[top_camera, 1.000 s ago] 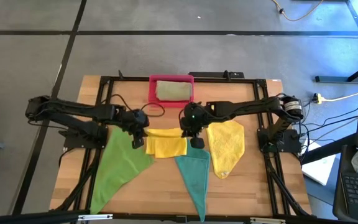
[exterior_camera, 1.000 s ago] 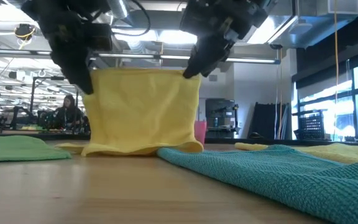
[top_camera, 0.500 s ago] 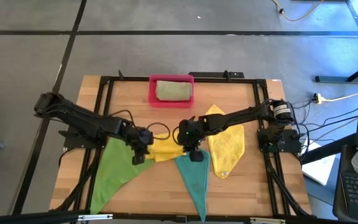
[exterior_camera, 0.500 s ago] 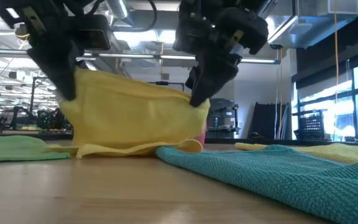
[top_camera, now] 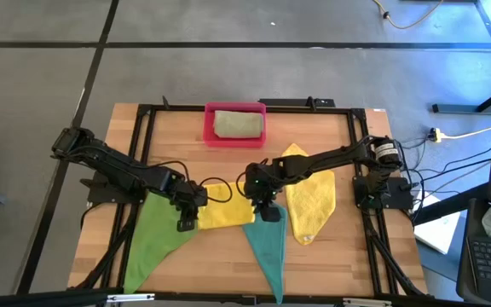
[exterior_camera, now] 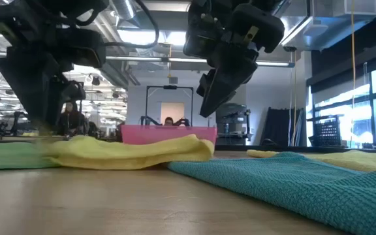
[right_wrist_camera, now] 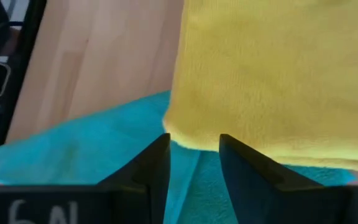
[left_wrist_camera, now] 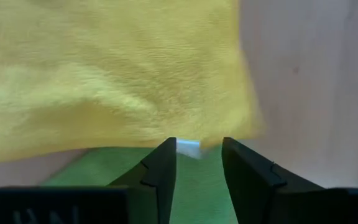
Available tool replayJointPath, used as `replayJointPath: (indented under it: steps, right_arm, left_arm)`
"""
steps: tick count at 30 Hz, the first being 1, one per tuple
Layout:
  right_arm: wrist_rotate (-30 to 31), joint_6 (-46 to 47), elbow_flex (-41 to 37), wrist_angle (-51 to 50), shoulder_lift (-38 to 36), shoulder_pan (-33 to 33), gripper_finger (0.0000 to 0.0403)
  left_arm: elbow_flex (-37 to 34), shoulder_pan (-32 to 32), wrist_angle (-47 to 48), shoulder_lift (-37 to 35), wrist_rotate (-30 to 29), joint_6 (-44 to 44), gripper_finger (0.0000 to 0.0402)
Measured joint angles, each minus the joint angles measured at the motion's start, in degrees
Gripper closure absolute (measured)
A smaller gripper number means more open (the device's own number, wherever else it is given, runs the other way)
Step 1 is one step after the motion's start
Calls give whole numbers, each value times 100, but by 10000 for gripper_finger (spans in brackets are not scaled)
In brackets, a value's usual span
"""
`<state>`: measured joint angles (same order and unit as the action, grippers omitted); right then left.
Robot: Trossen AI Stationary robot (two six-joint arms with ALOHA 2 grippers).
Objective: Fold microfiber towels
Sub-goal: Fold the left yellow microfiber cloth, then stack the left yellow folded microfiber cloth on top of the light green microfiber cloth into the bin
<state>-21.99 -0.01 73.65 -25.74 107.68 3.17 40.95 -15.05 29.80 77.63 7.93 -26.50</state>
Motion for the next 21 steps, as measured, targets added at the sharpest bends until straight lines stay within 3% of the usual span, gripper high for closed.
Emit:
replayJointPath:
  steps: [5, 9, 11, 14, 17, 21]
  right_arm:
    - [248, 0, 2, -213, 0, 5, 262]
    - [982, 287, 2, -293, 0, -49, 262]
    - [1070, 789, 2, -211, 0, -185, 262]
    - [391, 1640, 93, -63, 0, -561, 262]
    - [-262, 1892, 177, 218, -7, -922, 262]
    - [-374, 1749, 321, 341, -9, -1337, 256]
  left_arm:
    - [2, -7, -83, -1, 323, -235, 281]
    - [2, -3, 261, -1, 154, -191, 281]
    - [0, 73, 538, -72, 56, -210, 282]
    - [0, 250, 688, -449, -35, -326, 282]
    - [2, 467, 719, -1062, -321, -332, 282]
    - [4, 855, 726, -1829, -788, -343, 282]
